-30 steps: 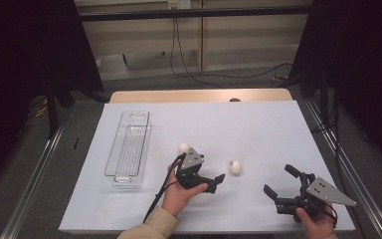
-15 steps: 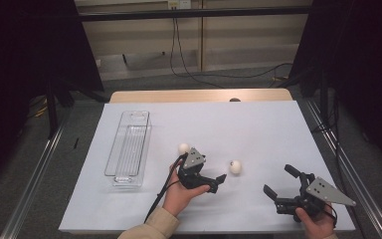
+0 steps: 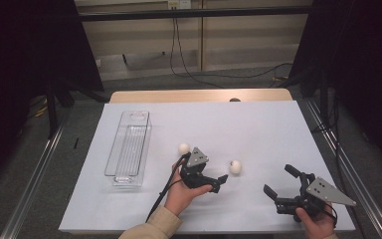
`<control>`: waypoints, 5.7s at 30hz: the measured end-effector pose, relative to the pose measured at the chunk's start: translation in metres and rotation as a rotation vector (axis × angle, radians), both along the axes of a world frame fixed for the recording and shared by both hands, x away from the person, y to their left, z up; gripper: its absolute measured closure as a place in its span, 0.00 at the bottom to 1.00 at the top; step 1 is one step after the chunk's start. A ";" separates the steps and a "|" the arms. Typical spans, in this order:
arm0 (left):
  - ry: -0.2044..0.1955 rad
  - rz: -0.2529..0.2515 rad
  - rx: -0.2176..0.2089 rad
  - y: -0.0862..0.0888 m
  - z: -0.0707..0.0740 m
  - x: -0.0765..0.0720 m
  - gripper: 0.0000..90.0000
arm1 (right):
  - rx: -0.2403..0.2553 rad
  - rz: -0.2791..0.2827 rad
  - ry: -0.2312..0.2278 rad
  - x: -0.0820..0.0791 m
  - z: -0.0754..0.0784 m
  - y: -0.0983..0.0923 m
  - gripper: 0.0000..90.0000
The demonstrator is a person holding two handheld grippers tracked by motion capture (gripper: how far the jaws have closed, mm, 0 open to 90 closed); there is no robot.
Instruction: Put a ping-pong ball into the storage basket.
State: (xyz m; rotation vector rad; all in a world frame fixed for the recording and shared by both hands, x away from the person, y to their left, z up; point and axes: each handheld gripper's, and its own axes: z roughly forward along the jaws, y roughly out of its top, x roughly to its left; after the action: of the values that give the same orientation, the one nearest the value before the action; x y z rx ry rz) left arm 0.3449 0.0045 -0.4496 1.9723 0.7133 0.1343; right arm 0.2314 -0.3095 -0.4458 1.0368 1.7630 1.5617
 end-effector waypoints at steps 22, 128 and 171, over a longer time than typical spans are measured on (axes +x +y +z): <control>0.008 -0.003 0.018 -0.005 -0.001 0.003 0.03 | 0.002 0.005 -0.001 0.000 0.000 0.001 0.01; 0.031 -0.020 0.094 -0.037 -0.002 0.016 0.05 | 0.007 0.008 -0.008 0.000 0.000 0.000 0.01; 0.039 -0.036 0.106 -0.053 -0.003 0.021 0.04 | 0.010 0.014 -0.006 0.000 0.000 0.001 0.01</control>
State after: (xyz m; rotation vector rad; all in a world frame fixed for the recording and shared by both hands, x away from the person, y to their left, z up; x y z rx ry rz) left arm 0.3656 -0.0486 -0.4526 2.0930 0.7074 0.1146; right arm 0.2314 -0.3087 -0.4454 1.0252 1.7634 1.5821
